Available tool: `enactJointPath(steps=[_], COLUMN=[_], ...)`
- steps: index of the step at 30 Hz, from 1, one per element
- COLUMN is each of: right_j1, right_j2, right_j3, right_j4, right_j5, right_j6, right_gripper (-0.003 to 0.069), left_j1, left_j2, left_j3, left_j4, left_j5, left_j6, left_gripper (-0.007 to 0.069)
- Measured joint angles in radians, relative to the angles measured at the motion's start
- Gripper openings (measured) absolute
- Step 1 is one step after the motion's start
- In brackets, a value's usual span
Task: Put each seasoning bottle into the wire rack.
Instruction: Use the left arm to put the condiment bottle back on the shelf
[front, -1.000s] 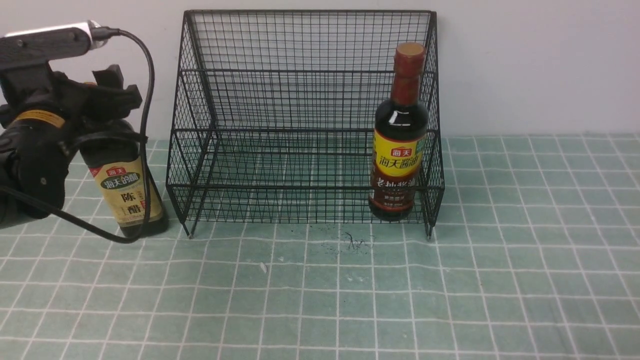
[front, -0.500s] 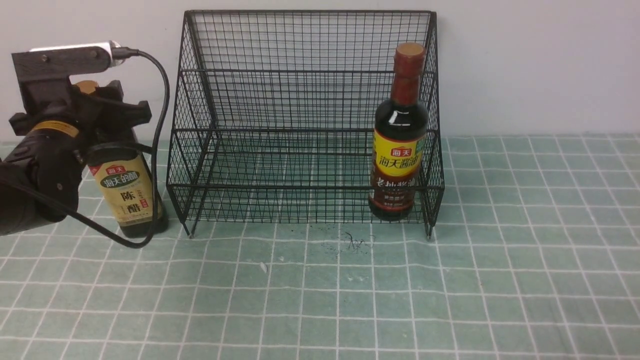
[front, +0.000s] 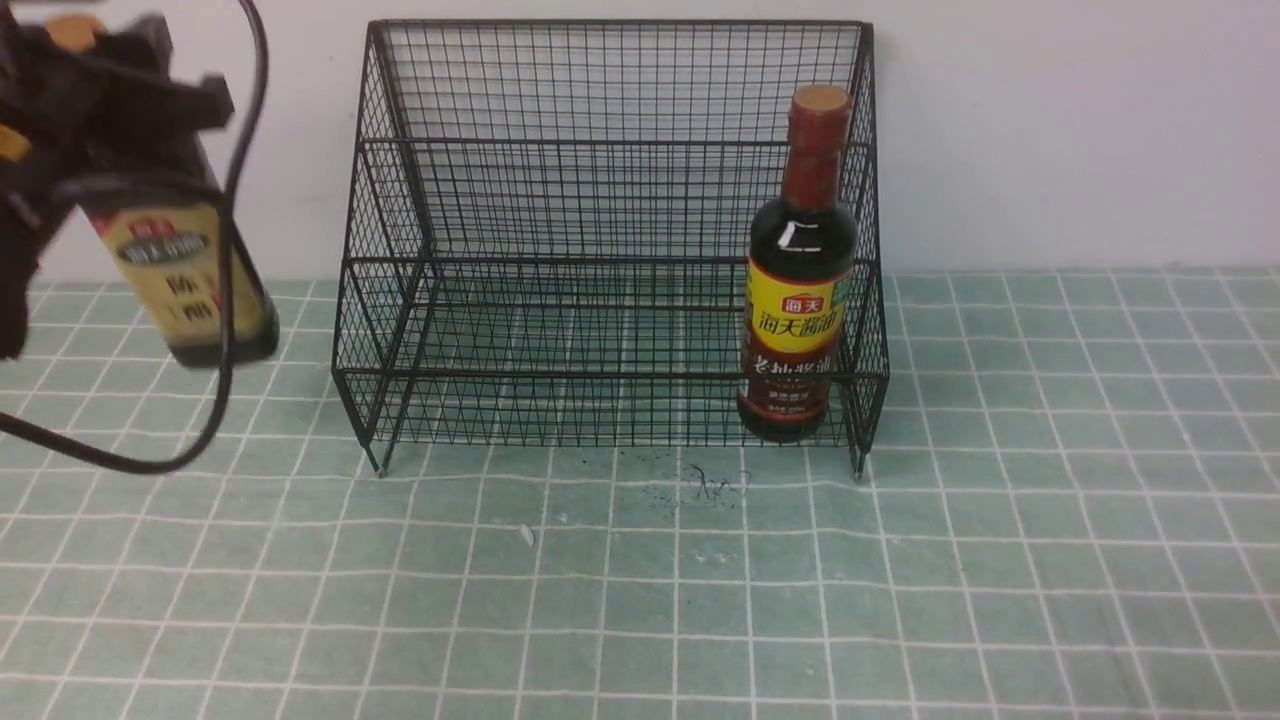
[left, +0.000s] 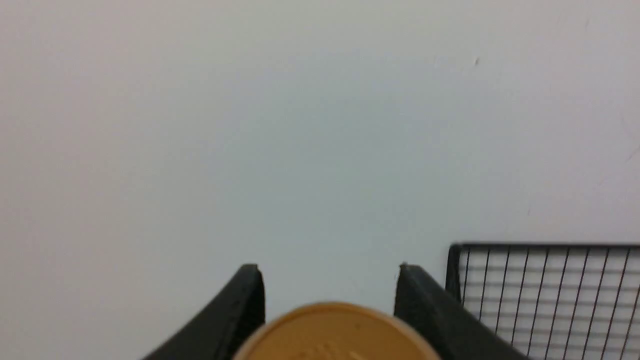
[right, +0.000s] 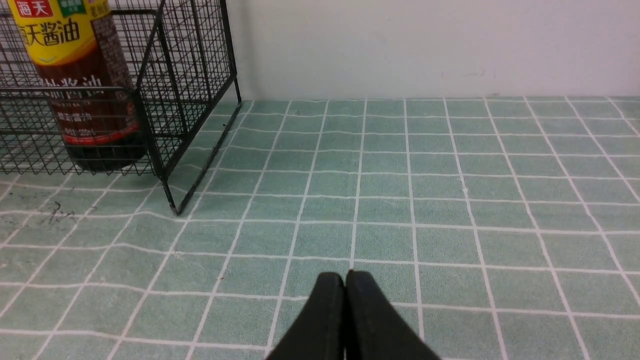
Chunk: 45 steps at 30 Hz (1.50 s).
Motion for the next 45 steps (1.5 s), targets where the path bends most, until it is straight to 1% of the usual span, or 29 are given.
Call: enactJointPath(steps=[6,12,15,18,25,32,34,37,38,39,45], right_j1=[0.000,0.000,0.000,0.000,0.000,0.000,0.000,0.000,0.000,0.000,0.000], right_j2=[0.000,0.000,0.000,0.000,0.000,0.000,0.000,0.000,0.000,0.000,0.000], right_j3=[0.000,0.000,0.000,0.000,0.000,0.000,0.000,0.000,0.000,0.000,0.000], right_j4=[0.000,0.000,0.000,0.000,0.000,0.000,0.000,0.000,0.000,0.000,0.000], right_j5=[0.000,0.000,0.000,0.000,0.000,0.000,0.000,0.000,0.000,0.000,0.000], right_j6=[0.000,0.000,0.000,0.000,0.000,0.004,0.004,0.004,0.004,0.004,0.004], right_gripper=[-0.0015,-0.0015,-0.0015,-0.0015,-0.0015,-0.0015,-0.0015,-0.0015,-0.0015,-0.0015,-0.0015], left_j1=[-0.021,-0.104,-0.157,-0.183,-0.209,-0.212,-0.212,-0.212,-0.212,-0.213,-0.214], left_j2=[-0.016,-0.002,0.037,0.076,0.204,0.307,0.331,0.353,0.354,0.371,0.395], left_j3=[-0.107,-0.181,-0.249,-0.293,-0.384,-0.422,-0.424,-0.424,-0.424,-0.424,-0.424], left_j4=[0.071,0.084,0.084,0.084,0.071,0.042,0.042,0.041,0.041,0.041,0.042], left_j5=[0.039,0.051,0.051,0.051,0.050,0.030,0.070,0.156,0.161,0.206,0.276], left_j6=[-0.048,-0.062,-0.066,-0.065,-0.066,-0.073,-0.095,-0.098,-0.098,-0.102,-0.104], left_gripper=[0.0307,0.0307,0.0307,0.0307,0.0306,0.0305,0.0304,0.0304,0.0304,0.0304,0.0304])
